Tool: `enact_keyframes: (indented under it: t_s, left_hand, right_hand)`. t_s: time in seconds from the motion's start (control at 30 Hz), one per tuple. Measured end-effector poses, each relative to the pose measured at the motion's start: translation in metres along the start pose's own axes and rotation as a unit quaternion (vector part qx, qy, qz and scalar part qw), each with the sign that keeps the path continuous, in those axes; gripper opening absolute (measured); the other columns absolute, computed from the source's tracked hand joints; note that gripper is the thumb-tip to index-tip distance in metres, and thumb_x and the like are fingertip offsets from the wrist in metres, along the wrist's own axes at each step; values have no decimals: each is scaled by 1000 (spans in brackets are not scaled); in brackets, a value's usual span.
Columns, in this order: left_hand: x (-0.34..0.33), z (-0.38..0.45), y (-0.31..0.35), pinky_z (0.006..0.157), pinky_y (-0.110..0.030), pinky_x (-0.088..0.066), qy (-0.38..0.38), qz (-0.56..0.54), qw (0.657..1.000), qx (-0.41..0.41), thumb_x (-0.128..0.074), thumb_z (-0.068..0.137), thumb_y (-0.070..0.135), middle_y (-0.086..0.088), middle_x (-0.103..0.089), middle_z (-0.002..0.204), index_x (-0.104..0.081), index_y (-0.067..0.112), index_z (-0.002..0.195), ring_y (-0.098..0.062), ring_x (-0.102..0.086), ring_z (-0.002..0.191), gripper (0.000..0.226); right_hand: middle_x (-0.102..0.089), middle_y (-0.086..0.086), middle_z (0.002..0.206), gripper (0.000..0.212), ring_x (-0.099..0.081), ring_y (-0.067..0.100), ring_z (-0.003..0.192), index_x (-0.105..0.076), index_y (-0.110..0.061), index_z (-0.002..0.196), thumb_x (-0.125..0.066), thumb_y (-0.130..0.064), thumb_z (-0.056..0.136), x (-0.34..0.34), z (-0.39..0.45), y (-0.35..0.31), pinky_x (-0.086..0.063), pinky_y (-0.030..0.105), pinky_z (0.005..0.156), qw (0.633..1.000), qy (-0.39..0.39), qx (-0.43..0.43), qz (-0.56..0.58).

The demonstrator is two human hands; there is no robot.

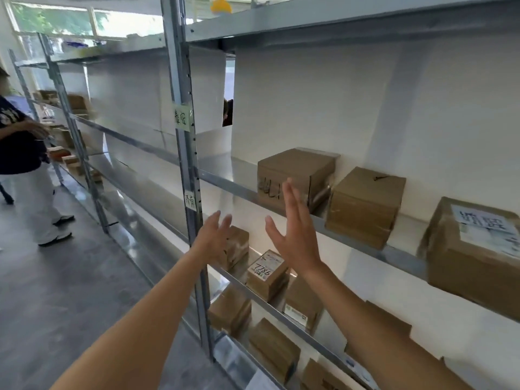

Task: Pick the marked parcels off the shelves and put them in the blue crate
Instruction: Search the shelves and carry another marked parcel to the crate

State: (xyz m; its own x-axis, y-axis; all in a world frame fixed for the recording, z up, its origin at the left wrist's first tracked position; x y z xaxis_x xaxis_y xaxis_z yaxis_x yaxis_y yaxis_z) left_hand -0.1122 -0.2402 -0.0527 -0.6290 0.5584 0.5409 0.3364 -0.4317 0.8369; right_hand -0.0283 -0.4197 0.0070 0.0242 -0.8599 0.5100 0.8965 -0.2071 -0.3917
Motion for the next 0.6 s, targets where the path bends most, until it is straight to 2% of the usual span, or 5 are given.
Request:
enact_keyframes:
  t_s: [0.1, 0.27, 0.37, 0.47, 0.6]
  left_hand:
    - [4, 38, 45, 116, -40, -20, 21, -123, 992, -19, -25, 102, 49, -8, -30, 156, -29, 13, 150, -27, -28, 143, 60]
    - [0, 82, 90, 118, -39, -16, -43, -302, 952, -34, -26, 99, 57, -1, -29, 157, -28, 18, 151, -21, -27, 144, 65]
    - [-8, 106, 100, 119, -43, -14, -97, -299, 948, -45, -25, 95, 64, 2, -23, 159, -23, 24, 153, -20, -24, 145, 71]
    - [-27, 123, 101, 120, -41, -16, -185, -302, 934, -50, -24, 94, 68, 2, -26, 158, -24, 21, 153, -20, -27, 145, 76]
    - [-42, 135, 105, 119, -41, -21, -289, -291, 911, -47, -31, 85, 78, 2, -38, 153, -32, 21, 150, -17, -37, 139, 87]
  right_hand:
    - [-9, -3, 164, 73, -11, 14, 149, -10, -25, 156, -45, -48, 96, 10, 34, -3, -23, 37, 117, 995, 89, -31, 16]
    - [-5, -3, 165, 76, -2, 5, 149, -7, -17, 157, -49, -38, 98, 20, 59, 25, -7, 25, 119, 965, 194, -147, 95]
    - [-6, -7, 164, 77, -5, 4, 149, -6, -19, 157, -52, -38, 99, 16, 61, 45, -9, 21, 117, 939, 213, -231, 142]
    - [-9, -10, 163, 77, -10, 5, 148, -8, -23, 157, -52, -43, 98, 7, 56, 54, -14, 24, 118, 891, 241, -312, 226]
    - [-28, -4, 159, 71, -28, 16, 145, -25, -22, 154, -42, -59, 96, 5, 57, 68, -26, 33, 113, 827, 283, -416, 250]
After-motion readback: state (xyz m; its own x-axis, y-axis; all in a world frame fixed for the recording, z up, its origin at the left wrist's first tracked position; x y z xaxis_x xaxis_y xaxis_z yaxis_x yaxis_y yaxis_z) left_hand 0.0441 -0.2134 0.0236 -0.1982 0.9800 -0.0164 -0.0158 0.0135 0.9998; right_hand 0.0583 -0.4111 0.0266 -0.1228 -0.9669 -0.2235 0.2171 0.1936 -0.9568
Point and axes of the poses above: each hand's wrist, its own z-axis towards the middle knuckle, its own x-axis out of the back of the hand, y = z × x, the point moved 8 cm from there along z, towards the middle knuckle
